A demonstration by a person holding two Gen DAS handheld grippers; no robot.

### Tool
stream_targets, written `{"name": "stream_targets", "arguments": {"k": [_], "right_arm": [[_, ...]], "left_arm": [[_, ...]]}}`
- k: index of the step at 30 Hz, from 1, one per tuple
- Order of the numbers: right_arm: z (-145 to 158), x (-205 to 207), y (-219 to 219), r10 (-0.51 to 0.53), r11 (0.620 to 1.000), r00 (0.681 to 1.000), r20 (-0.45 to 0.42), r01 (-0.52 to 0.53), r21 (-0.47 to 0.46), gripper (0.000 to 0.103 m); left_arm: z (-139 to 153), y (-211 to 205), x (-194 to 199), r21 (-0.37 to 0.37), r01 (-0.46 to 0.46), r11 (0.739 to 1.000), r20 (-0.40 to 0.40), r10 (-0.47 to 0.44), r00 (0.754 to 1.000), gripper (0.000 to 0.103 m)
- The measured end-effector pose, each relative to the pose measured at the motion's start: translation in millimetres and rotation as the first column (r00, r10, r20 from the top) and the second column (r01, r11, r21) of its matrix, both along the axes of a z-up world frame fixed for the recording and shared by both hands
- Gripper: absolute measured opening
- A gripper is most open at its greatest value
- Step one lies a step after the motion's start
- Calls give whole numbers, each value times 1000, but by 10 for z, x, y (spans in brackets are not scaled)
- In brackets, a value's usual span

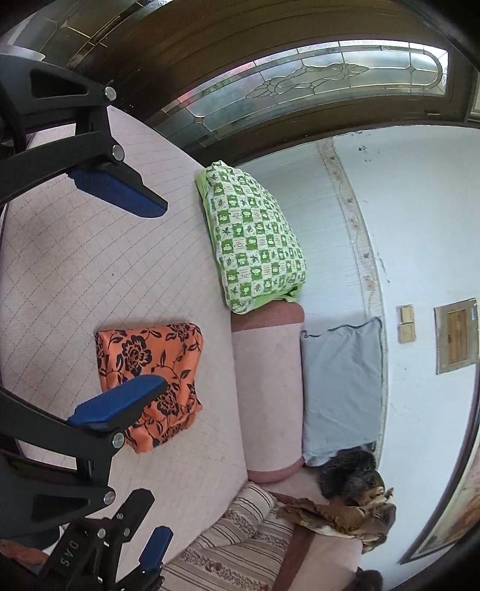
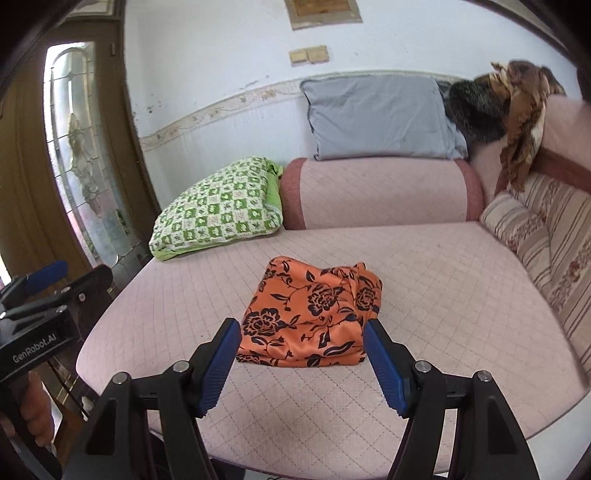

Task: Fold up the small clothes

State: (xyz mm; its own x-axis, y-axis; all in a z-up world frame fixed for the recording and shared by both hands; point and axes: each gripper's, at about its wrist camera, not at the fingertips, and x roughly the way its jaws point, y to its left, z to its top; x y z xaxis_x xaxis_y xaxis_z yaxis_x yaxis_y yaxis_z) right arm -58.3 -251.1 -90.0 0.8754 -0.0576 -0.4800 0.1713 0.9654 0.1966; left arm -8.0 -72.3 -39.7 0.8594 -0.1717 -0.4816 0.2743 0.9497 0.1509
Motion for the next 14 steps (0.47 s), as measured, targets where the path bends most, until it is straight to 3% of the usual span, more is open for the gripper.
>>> {"name": "stream_targets", "arguments": {"k": [11, 14], "right_arm": [[220, -155, 96, 5, 1000, 999, 52, -4, -23, 72], [196, -116, 73, 7, 1000, 999, 47, -6, -12, 72]], "left_arm": [[237, 54, -206, -54, 56, 997, 38, -54, 998, 88], [223, 73, -167, -93, 69, 993, 34, -66, 997, 96]]}}
